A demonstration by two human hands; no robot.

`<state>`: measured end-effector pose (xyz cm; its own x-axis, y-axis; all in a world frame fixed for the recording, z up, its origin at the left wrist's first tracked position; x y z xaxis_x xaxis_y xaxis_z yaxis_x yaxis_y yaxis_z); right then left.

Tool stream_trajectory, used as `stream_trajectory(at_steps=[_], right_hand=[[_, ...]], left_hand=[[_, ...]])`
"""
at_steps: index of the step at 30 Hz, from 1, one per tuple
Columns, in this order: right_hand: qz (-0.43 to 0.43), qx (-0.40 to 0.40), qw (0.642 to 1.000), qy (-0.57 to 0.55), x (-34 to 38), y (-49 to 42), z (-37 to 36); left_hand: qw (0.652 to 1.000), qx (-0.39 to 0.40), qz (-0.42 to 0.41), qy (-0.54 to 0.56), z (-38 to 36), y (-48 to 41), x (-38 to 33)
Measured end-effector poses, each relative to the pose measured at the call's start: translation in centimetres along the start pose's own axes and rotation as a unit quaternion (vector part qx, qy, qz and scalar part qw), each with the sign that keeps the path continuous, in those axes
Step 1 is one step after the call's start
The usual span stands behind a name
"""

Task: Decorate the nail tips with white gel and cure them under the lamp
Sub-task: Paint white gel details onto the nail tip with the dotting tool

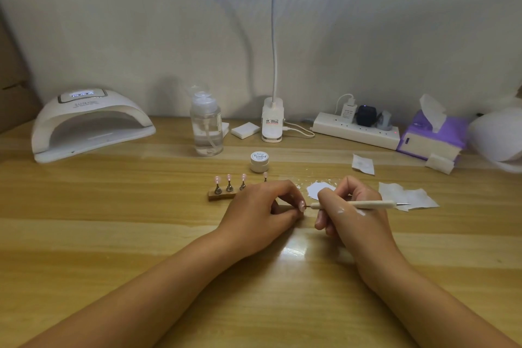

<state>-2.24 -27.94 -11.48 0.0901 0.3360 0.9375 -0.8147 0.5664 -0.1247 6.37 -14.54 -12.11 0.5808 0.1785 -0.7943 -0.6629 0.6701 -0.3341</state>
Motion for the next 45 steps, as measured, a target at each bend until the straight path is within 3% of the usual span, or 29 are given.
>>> stream_trajectory(at_steps=[45], right_hand=[[0.0,-0.005,1.0,0.022,0.15,0.12,0.0]], left_hand=[[1.0,0.002,0.003,0.015,0.04,0.03,-0.23]])
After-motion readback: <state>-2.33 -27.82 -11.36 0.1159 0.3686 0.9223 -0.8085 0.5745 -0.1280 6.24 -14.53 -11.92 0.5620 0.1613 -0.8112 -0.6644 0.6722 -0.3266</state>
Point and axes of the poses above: each hand's wrist, its own y-axis away from the middle knuckle, its own z-axis out of the back of the hand, x = y × z, the point moved 2 cm from there along -y, towards the middle knuckle, and after that the axes turned 15 degrees about y, right-handed, at the moved point
